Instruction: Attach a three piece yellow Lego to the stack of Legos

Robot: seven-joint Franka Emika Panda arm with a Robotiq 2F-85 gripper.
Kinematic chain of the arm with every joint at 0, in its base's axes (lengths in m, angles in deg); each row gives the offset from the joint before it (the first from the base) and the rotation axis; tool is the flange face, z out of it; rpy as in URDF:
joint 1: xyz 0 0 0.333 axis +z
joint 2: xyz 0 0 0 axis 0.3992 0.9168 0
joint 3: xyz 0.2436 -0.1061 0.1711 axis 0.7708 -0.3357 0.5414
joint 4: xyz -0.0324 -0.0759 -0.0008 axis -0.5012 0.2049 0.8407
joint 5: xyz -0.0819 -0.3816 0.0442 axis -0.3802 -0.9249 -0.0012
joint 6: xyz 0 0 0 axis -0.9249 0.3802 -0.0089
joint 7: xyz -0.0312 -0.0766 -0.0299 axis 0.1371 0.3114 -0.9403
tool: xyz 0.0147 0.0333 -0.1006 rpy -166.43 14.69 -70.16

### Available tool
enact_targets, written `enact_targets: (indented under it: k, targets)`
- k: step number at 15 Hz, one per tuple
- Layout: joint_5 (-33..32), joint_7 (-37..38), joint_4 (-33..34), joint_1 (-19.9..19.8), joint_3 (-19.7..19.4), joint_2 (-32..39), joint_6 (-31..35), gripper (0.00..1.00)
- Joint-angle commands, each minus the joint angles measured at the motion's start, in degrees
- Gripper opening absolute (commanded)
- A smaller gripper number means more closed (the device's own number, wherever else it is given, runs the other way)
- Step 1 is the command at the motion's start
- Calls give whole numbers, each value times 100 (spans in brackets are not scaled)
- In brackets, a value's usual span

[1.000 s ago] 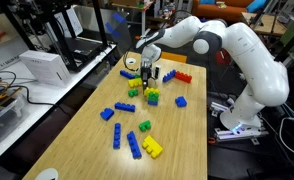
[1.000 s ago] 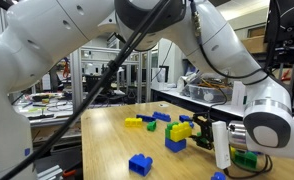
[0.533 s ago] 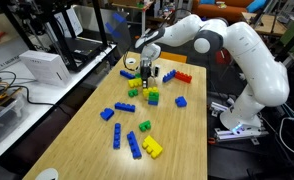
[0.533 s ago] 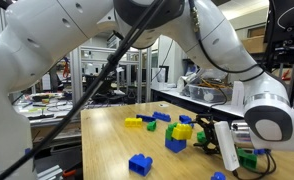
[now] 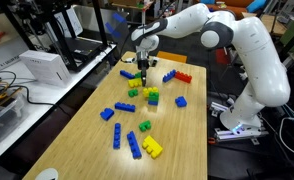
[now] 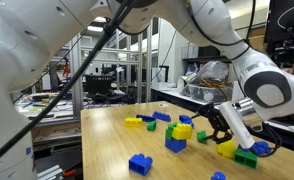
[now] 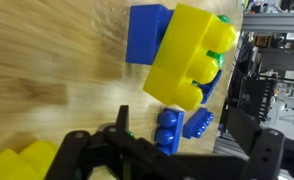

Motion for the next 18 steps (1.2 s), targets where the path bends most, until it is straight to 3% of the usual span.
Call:
enact_targets:
  k: [1, 8, 13, 18]
  targets:
    - [-429, 131, -469, 152, 65, -681, 397, 100]
    - [-1314, 940, -758, 520, 237, -1583, 369, 100]
    - [-1808, 1711, -1400, 796, 360, -2286, 522, 100]
    - [-2409, 2020, -2212, 994, 364, -2899, 918, 100]
